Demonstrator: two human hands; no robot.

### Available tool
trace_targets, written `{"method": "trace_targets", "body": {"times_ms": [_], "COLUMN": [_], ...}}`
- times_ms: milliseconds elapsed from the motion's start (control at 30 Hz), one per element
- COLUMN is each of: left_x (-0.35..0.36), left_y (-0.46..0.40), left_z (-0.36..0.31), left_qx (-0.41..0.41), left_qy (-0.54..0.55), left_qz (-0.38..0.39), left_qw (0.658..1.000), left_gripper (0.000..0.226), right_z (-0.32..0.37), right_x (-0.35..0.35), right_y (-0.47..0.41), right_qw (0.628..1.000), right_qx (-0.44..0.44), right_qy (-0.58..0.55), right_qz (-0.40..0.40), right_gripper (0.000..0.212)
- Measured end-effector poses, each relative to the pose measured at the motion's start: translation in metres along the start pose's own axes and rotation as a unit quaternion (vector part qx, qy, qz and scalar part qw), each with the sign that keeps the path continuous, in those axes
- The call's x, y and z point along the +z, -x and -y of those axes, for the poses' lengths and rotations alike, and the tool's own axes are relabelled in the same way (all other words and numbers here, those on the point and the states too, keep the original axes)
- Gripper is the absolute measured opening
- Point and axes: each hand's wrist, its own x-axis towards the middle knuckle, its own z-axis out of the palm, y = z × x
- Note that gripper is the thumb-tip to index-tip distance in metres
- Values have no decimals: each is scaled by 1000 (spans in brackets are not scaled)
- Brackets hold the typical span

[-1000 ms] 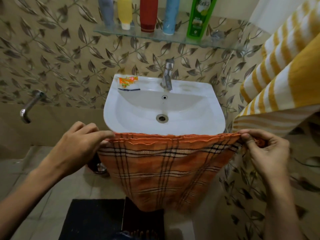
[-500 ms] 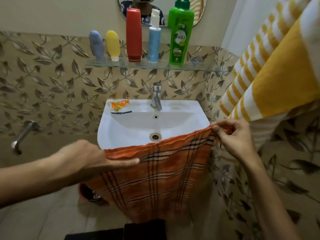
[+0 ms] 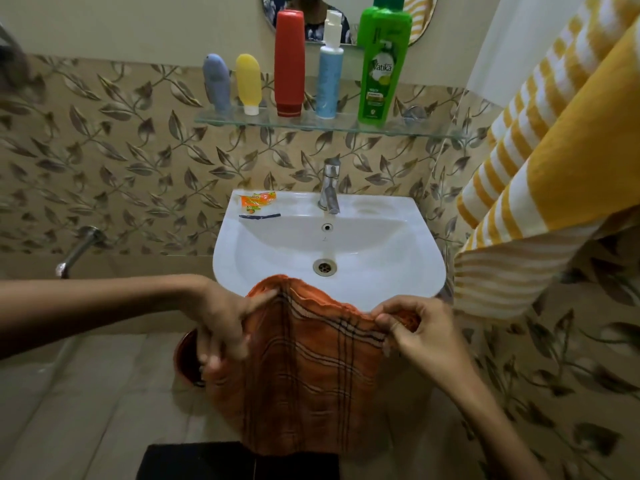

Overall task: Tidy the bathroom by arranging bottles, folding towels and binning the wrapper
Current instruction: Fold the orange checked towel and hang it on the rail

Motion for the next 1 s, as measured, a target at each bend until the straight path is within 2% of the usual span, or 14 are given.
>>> {"method": "trace_targets", "body": {"times_ms": [33, 67, 200, 267, 367, 567, 667, 733, 767, 900, 1000], "left_x": [1, 3, 18, 21, 26, 40, 43, 46, 48, 60, 68], "left_y": [-7, -8, -23, -25, -23, -23, -25, -28, -30, -36, -40], "left_z": [-38, -45, -65, -72, -77, -81, -80, -78, -77, -79, -74], "left_qx": [-12, 8, 24, 18, 11, 3, -4, -11, -14, -16, 2], "left_qy": [70, 113, 255, 315, 369, 406, 417, 434, 443, 476, 470], "left_qz": [-56, -56, -121, -144, -145, -134, -121, -120, -118, -92, -93], "left_qw": [996, 992, 959, 938, 918, 904, 901, 893, 889, 875, 878], "left_gripper": [100, 97, 43, 41, 19, 20, 18, 15, 15, 14, 5], "right_z": [4, 8, 16, 17, 15, 13, 16, 13, 10, 2, -2], "right_x": [8, 16, 49, 59, 67, 73, 73, 72, 72, 67, 54], "right_y": [5, 11, 27, 32, 35, 28, 30, 34, 34, 31, 27], "right_qw": [1000, 1000, 998, 997, 994, 984, 986, 987, 990, 994, 994], "right_qx": [-11, -18, -16, -18, -2, 42, 24, 33, 29, 19, 4], "right_qy": [-6, -16, -65, -76, -113, -154, -166, -150, -128, -109, -109], "right_qz": [7, 12, 22, 18, -11, -76, 1, 52, 50, 19, 20], "right_gripper": [40, 41, 22, 18, 21, 31, 9, 37, 42, 22, 37]}}
